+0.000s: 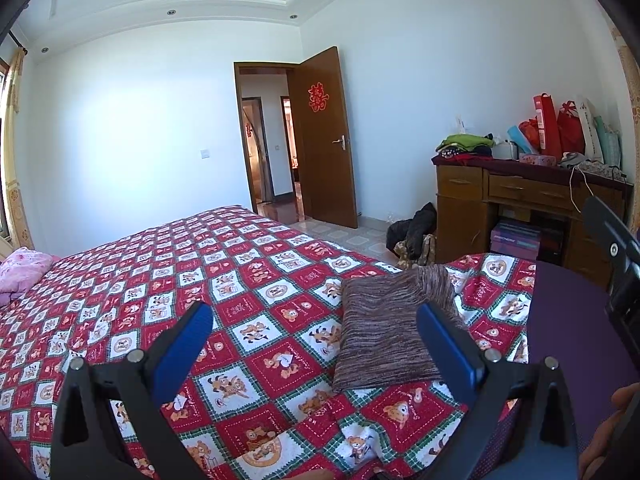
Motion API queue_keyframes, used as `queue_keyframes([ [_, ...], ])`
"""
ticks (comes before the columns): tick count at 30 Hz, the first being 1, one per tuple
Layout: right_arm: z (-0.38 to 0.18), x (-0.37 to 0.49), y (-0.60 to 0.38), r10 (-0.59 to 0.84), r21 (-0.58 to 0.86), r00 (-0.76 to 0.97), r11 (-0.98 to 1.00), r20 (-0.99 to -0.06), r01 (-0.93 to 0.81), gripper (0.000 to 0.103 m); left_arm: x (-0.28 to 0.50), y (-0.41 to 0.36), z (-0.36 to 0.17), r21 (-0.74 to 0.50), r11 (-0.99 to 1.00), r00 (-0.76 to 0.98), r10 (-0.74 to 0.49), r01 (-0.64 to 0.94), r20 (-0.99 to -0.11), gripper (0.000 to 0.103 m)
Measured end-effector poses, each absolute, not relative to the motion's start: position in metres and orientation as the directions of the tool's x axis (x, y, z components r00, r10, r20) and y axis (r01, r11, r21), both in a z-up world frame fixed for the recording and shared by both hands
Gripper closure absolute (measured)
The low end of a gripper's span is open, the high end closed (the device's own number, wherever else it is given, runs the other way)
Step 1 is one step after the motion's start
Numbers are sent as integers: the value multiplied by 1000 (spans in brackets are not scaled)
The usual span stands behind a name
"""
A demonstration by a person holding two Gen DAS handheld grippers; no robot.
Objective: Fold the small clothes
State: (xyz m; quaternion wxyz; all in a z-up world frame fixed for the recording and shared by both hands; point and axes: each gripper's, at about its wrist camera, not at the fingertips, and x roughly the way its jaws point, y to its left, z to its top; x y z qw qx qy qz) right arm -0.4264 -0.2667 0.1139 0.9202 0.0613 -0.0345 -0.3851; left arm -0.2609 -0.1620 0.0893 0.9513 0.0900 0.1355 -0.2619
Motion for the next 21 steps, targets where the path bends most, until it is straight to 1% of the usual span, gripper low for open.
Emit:
queue_keyframes([
  [8, 114, -422, -267, -705, 121, 709, 704, -1, 700, 8, -257, -159, 87, 89, 849, 821, -469, 520, -327, 0],
  [21, 112, -421, -265, -699, 115, 716, 711, -2, 694, 8, -256, -158, 88, 96, 858, 831, -454, 505, -320, 0],
])
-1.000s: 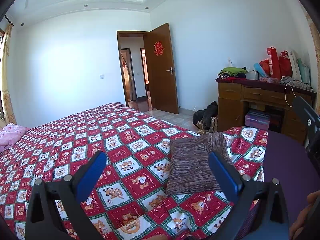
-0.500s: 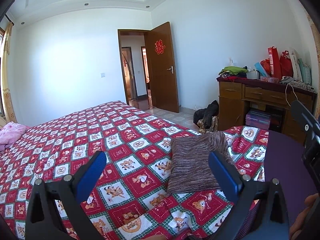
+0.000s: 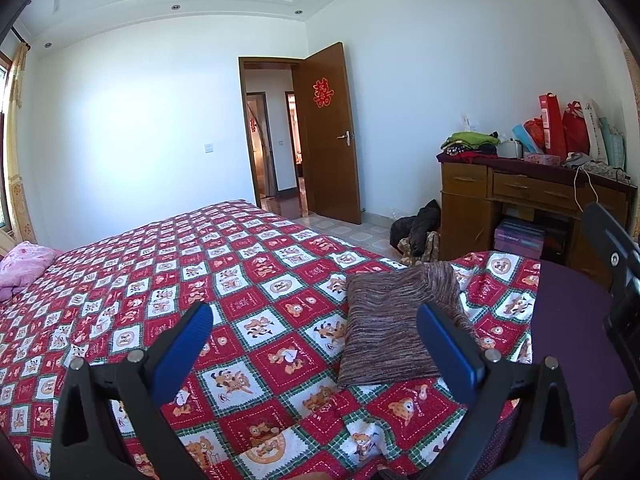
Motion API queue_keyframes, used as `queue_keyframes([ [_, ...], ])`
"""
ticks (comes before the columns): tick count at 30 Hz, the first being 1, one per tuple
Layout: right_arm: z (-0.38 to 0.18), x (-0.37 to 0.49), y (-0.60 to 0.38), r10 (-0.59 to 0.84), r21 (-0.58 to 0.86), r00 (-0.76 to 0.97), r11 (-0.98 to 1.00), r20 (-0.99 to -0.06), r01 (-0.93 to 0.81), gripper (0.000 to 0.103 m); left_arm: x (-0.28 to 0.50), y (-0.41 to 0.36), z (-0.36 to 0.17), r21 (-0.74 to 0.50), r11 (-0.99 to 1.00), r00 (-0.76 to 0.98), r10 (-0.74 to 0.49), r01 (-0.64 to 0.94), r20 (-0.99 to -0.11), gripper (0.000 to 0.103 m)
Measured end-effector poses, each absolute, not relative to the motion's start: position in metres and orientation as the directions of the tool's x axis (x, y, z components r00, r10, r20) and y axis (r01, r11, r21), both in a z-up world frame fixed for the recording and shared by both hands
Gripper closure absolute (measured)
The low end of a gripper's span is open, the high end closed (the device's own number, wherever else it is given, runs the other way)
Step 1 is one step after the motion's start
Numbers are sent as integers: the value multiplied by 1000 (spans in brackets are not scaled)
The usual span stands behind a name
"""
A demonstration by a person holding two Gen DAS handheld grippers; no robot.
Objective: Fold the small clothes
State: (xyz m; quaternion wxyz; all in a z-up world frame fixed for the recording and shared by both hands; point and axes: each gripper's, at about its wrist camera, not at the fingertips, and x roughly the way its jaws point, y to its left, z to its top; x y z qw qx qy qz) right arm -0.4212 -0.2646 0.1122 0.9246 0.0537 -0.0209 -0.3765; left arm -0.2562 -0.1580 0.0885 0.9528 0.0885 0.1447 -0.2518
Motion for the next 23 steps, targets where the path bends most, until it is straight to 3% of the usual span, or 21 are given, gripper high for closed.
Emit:
queue_keyframes([
  [23, 114, -420, -265, -691, 113, 723, 718, -6, 687, 8, -249, -154, 86, 57, 855, 812, -467, 516, -350, 0],
])
